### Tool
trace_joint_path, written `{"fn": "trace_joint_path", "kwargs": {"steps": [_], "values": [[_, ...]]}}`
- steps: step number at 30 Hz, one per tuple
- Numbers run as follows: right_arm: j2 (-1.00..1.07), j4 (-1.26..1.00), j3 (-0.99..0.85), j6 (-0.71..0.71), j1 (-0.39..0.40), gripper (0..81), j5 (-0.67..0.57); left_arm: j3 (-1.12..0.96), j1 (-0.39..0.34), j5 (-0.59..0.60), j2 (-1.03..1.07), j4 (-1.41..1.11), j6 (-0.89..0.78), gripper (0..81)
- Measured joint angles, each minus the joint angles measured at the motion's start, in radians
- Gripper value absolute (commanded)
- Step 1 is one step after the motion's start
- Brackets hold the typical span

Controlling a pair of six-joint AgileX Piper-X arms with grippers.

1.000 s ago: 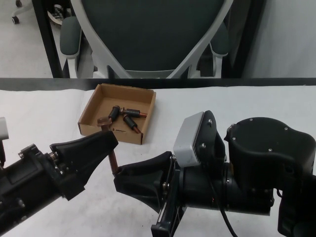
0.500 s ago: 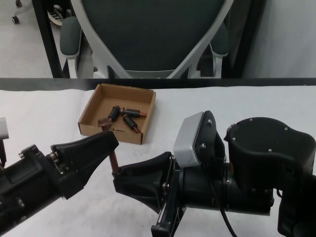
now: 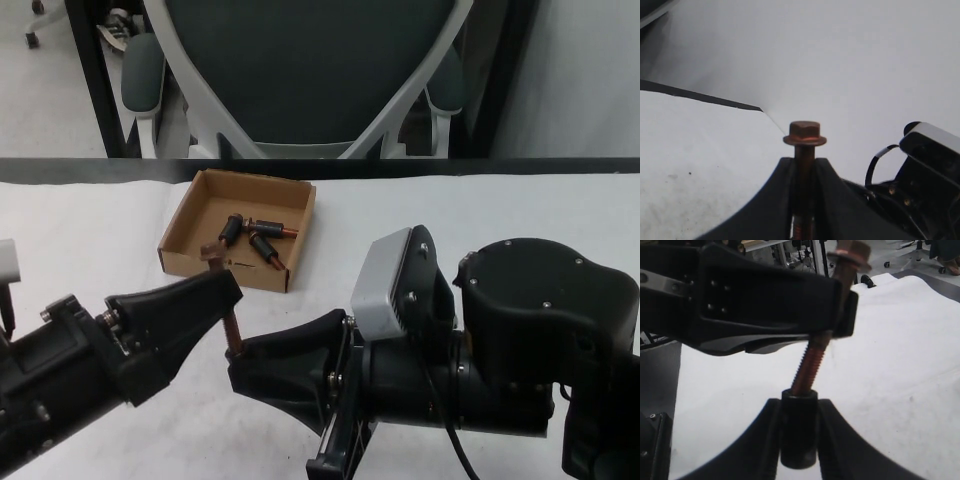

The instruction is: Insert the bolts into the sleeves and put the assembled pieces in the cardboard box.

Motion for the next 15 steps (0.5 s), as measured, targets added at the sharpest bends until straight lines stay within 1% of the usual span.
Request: {"fn": "trace_joint_path", "kwargs": {"steps": [13,14,15], "values": [[0.0,-0.008,-0.002,0.019,0.0,0.2,-0.003,0.0,0.0,0.013,0.0,0.006,0.015,0.5],[0.005,-0.023,-0.002,0.019,0.0,0.2,-0.001,0.0,0.0,0.013,0.0,0.004,0.016,1.0],[0.006,-0.025,-0.002,0.019,0.0,0.2,0.003,0.0,0.0,0.013,0.0,0.003,0.021,3.8]]}}
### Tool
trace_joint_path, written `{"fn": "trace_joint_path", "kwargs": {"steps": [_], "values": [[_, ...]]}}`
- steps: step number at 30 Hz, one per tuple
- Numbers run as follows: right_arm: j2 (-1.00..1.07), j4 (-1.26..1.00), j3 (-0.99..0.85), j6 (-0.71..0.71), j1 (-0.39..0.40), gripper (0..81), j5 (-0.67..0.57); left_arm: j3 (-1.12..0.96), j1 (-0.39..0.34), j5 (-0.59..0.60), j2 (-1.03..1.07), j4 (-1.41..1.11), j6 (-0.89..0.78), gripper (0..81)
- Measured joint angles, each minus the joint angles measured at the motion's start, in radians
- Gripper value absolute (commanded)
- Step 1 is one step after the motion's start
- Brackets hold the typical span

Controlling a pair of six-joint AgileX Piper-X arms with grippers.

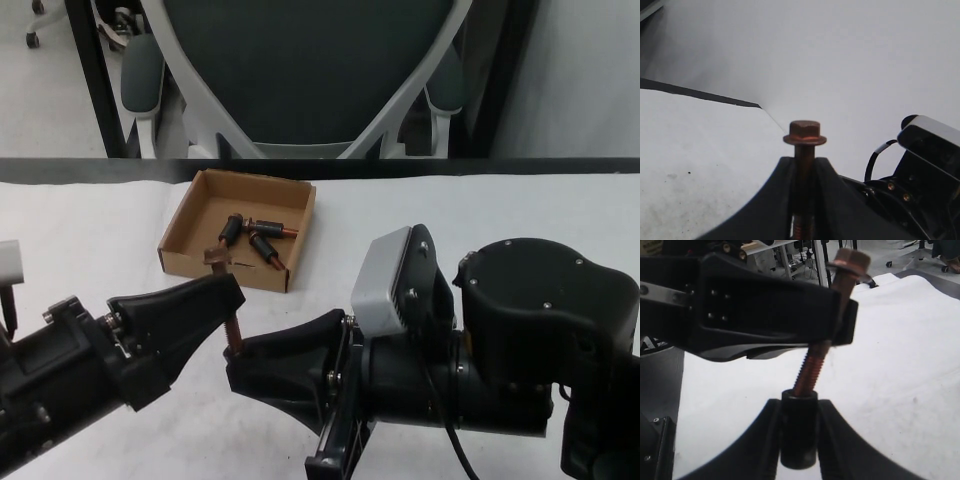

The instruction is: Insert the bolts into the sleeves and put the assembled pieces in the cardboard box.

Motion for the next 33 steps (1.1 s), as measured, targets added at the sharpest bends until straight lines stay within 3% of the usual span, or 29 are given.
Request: {"fn": "trace_joint_path", "kwargs": {"steps": [3,7,10,19,25,33], "values": [[-0.001,-0.004,0.0,0.02,0.0,0.2,0.01,-0.002,0.0,0.0,0.0,0.0,0.01,17.3],[-0.001,-0.035,0.0,0.059,0.0,0.2,0.068,0.0,0.0,0.04,0.0,0.013,0.016,43.7],[-0.001,-0.041,0.0,0.068,0.0,0.2,0.087,0.0,0.0,0.084,-0.003,0.006,0.015,53.5],[0.006,-0.073,0.0,0.07,0.0,0.2,0.089,-0.004,0.0,0.095,-0.008,0.021,0.008,54.0],[0.008,-0.11,-0.009,0.085,-0.002,0.2,0.102,-0.001,0.003,0.098,-0.013,0.178,0.142,54.0],[0.006,-0.162,-0.04,0.09,-0.005,0.2,0.111,0.001,0.003,-0.026,-0.011,0.231,0.274,54.0]]}}
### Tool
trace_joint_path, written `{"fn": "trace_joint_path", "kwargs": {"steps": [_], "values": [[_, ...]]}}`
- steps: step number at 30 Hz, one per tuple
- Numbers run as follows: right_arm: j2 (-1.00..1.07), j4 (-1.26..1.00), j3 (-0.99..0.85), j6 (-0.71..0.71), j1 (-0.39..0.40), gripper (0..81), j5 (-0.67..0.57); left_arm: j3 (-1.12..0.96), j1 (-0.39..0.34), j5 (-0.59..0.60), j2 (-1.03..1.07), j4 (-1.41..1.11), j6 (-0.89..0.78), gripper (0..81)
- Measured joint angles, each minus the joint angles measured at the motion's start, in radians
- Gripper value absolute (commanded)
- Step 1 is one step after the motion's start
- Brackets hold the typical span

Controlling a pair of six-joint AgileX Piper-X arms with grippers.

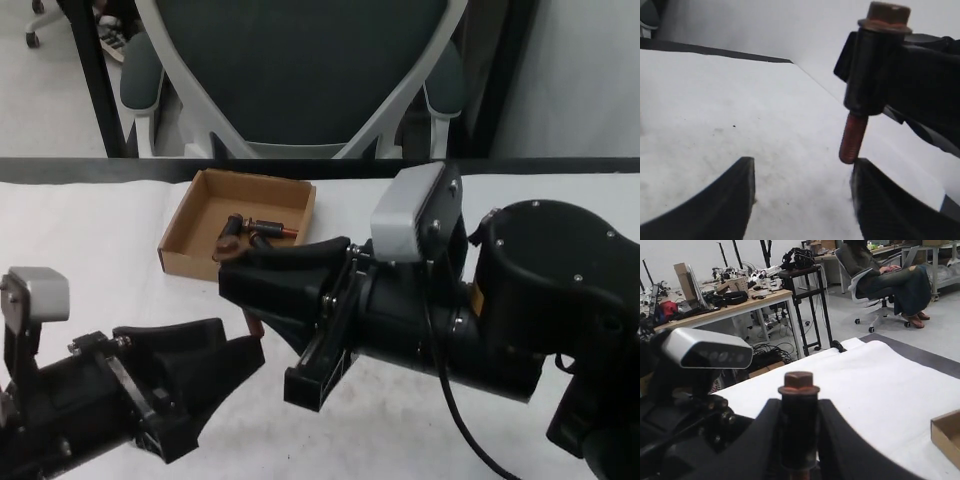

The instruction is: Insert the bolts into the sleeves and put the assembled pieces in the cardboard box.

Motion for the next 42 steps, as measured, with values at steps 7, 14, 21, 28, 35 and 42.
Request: {"fn": "trace_joint_path", "kwargs": {"steps": [7,14,21,28,35,42], "values": [[0.0,0.224,-0.082,0.003,-0.025,0.2,-0.002,0.0,0.0,-0.043,0.0,0.196,0.119,49.8],[0.0,0.619,-0.223,-0.095,-0.093,0.2,0.027,0.0,0.0,-0.03,-0.03,0.196,0.218,39.3],[0.054,0.777,-0.304,-0.107,-0.196,0.2,0.03,0.0,0.0,-0.093,-0.173,0.198,0.257,28.4],[0.161,0.864,-0.428,-0.136,-0.238,0.2,-0.022,-0.028,0.0,-0.215,-0.397,0.486,0.36,20.4],[0.397,1.035,-0.749,-0.203,-0.241,0.2,-0.052,-0.05,0.0,-0.355,-0.56,0.695,0.458,13.1],[0.602,1.149,-1.015,-0.246,-0.241,0.2,-0.059,-0.05,0.0,-0.44,-0.675,0.807,0.491,7.7]]}}
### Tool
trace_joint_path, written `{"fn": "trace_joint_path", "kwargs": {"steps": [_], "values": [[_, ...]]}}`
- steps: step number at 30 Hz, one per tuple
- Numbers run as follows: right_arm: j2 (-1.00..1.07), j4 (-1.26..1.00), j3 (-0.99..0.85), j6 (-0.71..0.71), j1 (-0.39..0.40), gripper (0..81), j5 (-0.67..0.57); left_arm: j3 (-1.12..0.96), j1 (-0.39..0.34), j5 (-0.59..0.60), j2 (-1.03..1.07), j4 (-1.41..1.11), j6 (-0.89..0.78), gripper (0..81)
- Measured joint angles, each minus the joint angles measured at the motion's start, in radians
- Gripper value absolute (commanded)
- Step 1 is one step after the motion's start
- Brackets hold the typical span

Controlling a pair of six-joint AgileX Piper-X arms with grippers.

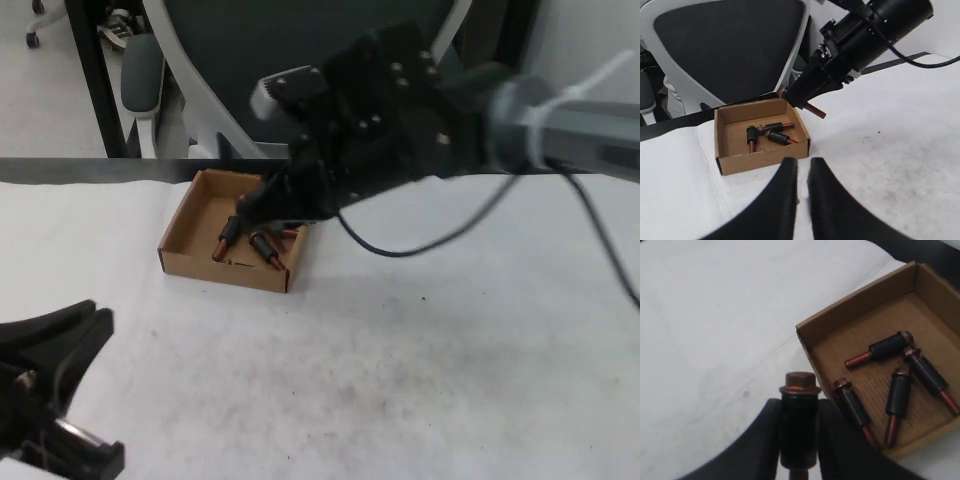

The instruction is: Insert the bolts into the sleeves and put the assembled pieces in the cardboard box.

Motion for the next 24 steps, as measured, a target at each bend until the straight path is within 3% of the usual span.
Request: {"fn": "trace_joint_path", "kwargs": {"steps": [12,24], "values": [[0.285,0.035,-0.335,-0.001,0.0,0.2,-0.004,-0.002,0.0,0.084,-0.057,0.11,-0.055,7.7],[0.427,0.07,-0.426,-0.021,-0.026,0.1,0.05,-0.002,0.0,0.13,-0.057,0.137,-0.068,7.7]]}}
